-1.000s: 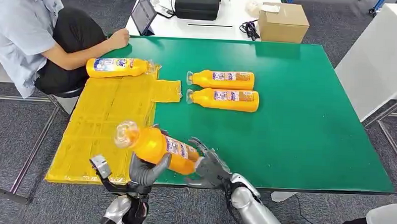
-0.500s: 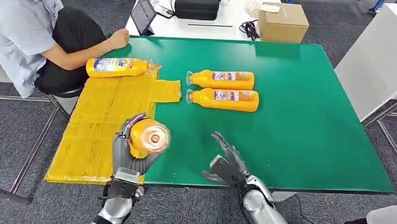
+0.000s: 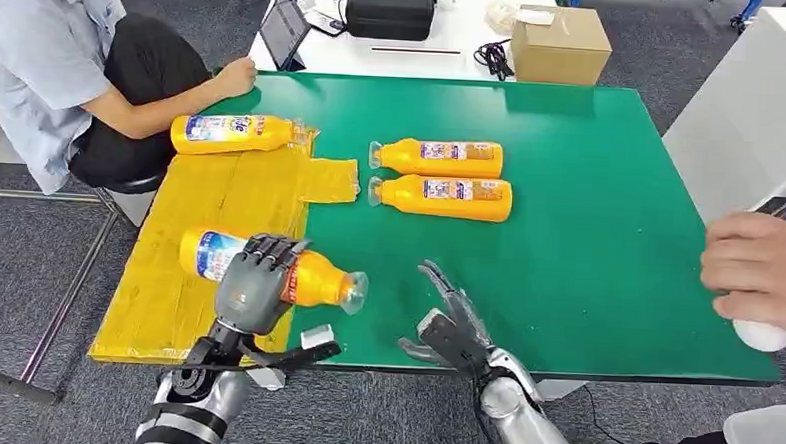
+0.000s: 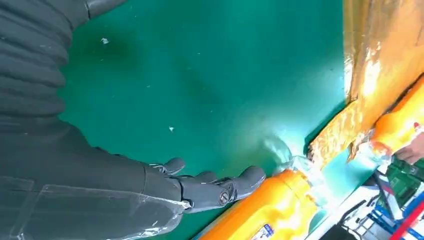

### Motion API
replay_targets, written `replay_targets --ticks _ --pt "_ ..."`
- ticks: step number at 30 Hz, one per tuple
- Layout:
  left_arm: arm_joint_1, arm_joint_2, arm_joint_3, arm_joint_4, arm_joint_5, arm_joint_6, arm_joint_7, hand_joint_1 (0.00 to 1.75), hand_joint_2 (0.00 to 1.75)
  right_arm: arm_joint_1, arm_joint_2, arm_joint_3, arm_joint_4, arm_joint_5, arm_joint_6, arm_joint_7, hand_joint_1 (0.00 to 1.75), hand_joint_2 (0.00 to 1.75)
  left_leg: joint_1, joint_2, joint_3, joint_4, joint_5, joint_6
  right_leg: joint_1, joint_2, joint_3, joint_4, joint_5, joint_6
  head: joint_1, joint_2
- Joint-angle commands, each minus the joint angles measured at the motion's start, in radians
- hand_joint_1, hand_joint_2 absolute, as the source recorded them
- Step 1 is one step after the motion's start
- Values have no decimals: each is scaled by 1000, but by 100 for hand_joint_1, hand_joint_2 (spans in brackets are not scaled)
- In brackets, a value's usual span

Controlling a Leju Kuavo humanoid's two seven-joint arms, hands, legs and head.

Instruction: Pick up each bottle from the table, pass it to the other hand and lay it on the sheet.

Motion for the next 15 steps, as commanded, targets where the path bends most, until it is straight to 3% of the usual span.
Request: replay_targets --ticks 1,4,7,15 --pt "-99 52 -3 201 -41 -2 77 175 175 -15 6 -18 11 -3 6 -1 0 175 1 1 3 0 -1 -1 1 0 2 0 -1 -2 0 0" --pt "-209 102 -114 440 -59 -2 269 175 175 -9 11 -23 1 5 15 -1 0 175 1 -1 3 -1 -1 -2 1 -2 3 -1 -1 -2 0 0" --pt "-297 121 -170 598 -97 -82 379 175 175 -9 17 -28 -4 12 27 4 0 175 0 -3 2 -1 0 -2 0 -3 2 -1 -1 -2 0 0" --pt "-343 105 -153 689 -29 -224 383 175 175 -16 30 -32 6 20 44 8 0 175 1 -1 4 0 -1 -2 1 0 4 0 -1 -2 0 0"
